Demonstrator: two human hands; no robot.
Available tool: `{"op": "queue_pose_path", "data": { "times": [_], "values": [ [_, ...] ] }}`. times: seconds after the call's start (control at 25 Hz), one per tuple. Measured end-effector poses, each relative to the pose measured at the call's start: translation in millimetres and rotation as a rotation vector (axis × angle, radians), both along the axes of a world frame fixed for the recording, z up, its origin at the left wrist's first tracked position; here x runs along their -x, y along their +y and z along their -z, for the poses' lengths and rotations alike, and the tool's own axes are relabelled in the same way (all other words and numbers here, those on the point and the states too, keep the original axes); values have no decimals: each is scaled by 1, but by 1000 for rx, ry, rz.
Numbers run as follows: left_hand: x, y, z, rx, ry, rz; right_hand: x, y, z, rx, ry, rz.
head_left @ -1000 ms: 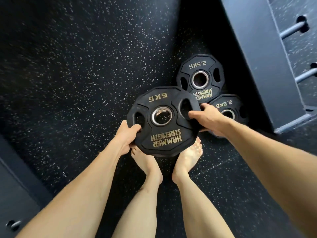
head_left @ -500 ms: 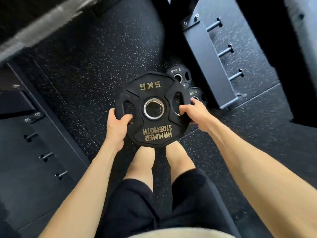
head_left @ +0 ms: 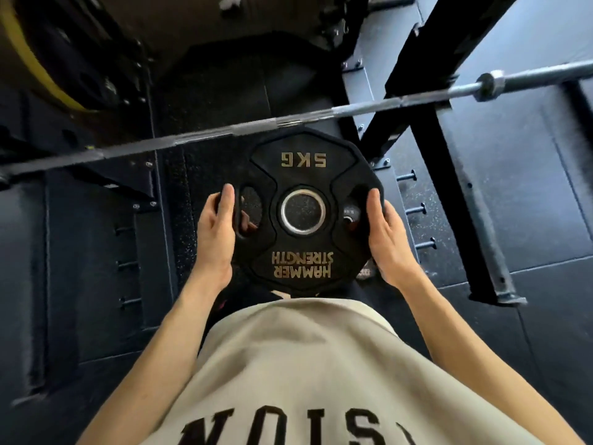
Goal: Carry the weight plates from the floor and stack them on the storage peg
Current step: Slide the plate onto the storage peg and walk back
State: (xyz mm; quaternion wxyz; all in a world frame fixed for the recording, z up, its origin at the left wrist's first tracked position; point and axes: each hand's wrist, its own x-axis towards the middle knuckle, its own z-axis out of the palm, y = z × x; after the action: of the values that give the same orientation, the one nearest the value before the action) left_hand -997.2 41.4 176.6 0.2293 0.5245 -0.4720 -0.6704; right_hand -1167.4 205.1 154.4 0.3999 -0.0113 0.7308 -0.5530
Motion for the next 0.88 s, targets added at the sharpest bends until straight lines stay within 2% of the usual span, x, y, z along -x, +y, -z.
{"op": "queue_pose_path", "data": {
  "times": [0.2,0.44,0.64,0.88],
  "values": [
    [-31,52,-36,23,45,-424,5,-13,-36,114,143,-271],
    [-67,148,-75,109,46,-870,-13,-20,-76,243,168,-656],
    [-111,232,-103,188,61,-1239,-75,-17,-104,384,165,-1021],
    [-189,337,-128,404,14,-1482,-190,27,-133,545,167,-1321]
  ]
}}
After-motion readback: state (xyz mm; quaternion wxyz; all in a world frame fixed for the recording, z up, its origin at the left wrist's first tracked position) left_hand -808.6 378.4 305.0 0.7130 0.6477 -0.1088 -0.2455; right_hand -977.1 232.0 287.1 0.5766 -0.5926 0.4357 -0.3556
